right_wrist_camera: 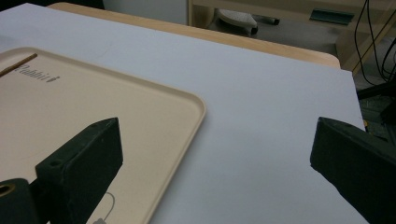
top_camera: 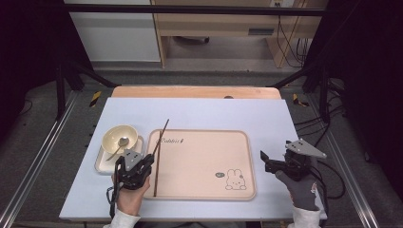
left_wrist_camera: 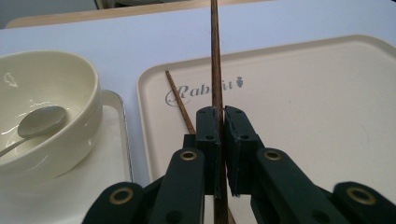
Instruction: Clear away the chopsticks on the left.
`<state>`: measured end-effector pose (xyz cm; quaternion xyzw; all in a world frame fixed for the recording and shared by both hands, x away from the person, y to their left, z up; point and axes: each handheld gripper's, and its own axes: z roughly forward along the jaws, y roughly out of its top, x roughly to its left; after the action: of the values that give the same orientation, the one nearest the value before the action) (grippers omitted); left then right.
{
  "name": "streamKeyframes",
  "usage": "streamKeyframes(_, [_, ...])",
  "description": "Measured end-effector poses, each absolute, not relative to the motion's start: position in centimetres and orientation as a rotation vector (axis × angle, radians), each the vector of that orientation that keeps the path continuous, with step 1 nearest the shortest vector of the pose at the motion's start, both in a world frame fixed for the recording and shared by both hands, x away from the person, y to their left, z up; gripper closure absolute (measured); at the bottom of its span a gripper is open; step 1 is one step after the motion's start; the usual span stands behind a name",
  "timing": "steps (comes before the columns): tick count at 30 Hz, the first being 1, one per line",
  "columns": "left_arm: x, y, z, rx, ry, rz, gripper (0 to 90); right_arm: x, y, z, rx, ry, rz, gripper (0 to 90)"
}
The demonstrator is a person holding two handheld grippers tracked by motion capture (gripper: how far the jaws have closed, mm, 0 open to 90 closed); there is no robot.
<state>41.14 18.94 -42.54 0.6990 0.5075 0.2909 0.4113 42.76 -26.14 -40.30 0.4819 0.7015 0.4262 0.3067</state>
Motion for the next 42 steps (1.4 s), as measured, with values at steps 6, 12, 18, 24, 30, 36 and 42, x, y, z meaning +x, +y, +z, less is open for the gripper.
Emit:
streamKeyframes(6, [41.1, 18.7, -42.8, 1.696, 1.320, 0.716, 84.9, 42.8, -26.1, -40.3, 1.269, 1.855, 1.126, 2.7])
streamKeyframes(12, [41.0, 18.4, -43.6, 1.665, 1.371, 0.731, 84.9, 42.8, -26.1, -40.4, 1.261, 1.858, 1.121, 2.7])
streamKeyframes(18, [41.4, 18.1, -44.5, 1.631, 1.424, 0.728, 84.8, 42.9, -26.0, -40.4, 1.261, 1.863, 1.119, 2.8])
streamKeyframes(24, [41.7, 18.4, -45.6, 1.617, 1.470, 0.729, 84.9, 42.8, -26.0, -40.4, 1.263, 1.858, 1.126, 2.8])
streamKeyframes(30, [42.1, 18.2, -46.5, 1.633, 1.493, 0.733, 84.8, 42.8, -26.0, -40.4, 1.258, 1.862, 1.118, 2.8])
streamKeyframes(36, [42.3, 18.1, -47.0, 1.658, 1.516, 0.772, 84.9, 42.8, -26.0, -40.4, 1.259, 1.861, 1.117, 2.8])
streamKeyframes(42, [42.6, 18.3, -47.3, 1.679, 1.526, 0.783, 84.9, 42.8, -26.0, -40.4, 1.259, 1.860, 1.118, 2.8])
